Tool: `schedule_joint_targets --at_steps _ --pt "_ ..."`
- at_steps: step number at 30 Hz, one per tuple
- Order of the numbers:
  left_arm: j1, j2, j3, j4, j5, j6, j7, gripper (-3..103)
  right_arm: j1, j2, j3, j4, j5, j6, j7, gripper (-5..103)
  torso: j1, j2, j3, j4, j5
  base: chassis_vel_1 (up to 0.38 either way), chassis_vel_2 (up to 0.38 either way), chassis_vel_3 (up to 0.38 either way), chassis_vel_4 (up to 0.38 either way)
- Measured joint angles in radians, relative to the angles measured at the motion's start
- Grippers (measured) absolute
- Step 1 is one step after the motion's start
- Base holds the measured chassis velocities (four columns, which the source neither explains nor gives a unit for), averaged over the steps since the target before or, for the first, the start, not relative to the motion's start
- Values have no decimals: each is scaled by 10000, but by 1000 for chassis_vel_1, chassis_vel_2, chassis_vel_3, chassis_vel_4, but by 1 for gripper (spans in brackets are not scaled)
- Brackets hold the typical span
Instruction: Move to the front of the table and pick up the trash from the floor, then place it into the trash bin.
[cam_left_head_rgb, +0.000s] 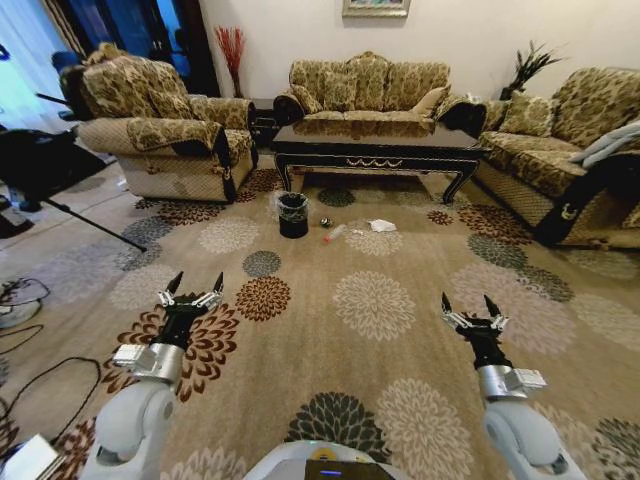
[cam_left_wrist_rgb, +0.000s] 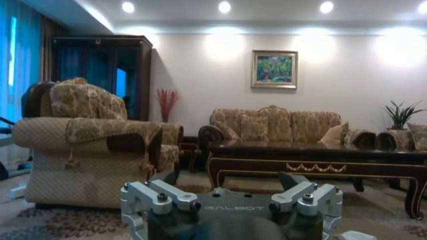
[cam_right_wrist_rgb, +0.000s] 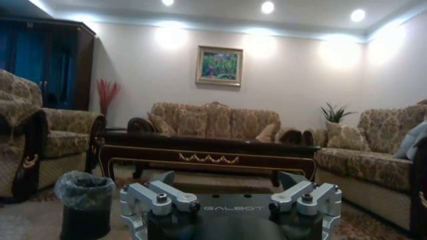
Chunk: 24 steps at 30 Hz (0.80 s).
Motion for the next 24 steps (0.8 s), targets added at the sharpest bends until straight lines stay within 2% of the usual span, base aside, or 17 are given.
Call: schedule_joint_targets --at_steps 24 --pt "3 41 79 450 222 -113 97 100 53 96 9 -33 -65 199 -84 100 -137 -549 -415 0 0 0 0 0 0"
